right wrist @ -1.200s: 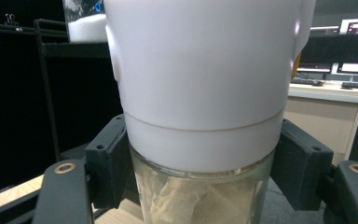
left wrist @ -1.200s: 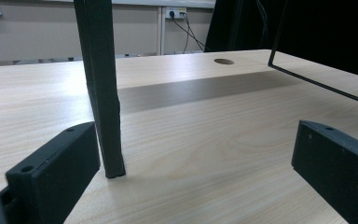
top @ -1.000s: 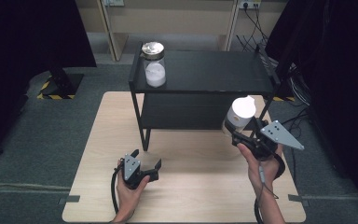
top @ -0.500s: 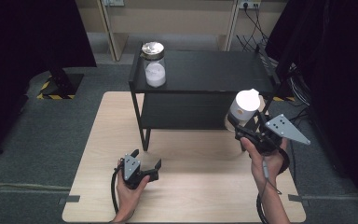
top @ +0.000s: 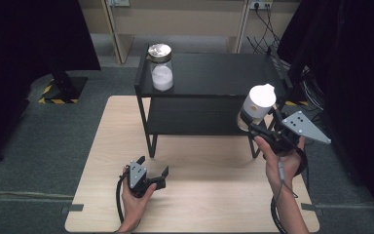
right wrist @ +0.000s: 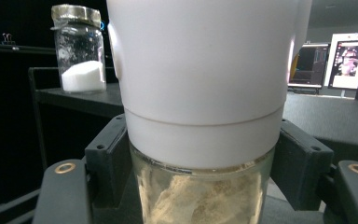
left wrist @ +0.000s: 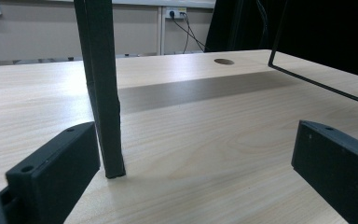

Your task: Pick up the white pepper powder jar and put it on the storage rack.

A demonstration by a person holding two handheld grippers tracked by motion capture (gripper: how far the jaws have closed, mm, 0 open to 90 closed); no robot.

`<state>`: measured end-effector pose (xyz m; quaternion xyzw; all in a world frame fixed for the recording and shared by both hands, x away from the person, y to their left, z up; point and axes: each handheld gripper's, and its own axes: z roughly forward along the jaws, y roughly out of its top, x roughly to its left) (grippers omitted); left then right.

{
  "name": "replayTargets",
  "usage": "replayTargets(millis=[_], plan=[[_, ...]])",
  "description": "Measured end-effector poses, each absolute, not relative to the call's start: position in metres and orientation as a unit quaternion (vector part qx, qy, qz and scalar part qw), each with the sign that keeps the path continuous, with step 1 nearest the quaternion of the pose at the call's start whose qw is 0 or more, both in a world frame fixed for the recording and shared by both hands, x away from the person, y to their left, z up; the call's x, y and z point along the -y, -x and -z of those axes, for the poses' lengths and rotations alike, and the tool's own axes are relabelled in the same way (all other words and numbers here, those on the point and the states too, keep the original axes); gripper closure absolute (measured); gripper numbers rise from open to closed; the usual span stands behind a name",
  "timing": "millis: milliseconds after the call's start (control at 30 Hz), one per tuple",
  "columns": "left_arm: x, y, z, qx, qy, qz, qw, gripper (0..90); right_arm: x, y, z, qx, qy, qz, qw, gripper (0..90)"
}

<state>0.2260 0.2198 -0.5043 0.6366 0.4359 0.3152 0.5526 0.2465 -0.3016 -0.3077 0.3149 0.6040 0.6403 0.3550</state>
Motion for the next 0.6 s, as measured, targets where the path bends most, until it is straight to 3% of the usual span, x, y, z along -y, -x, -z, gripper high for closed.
replayTargets(millis=[600], plan=[[-0.22, -0.227, 0.504, -0.437, -0.636, -0.313, 0.554, 0.1, 0.299, -0.253, 0.278, -0.592, -0.31, -0.648, 0.366, 30.3]])
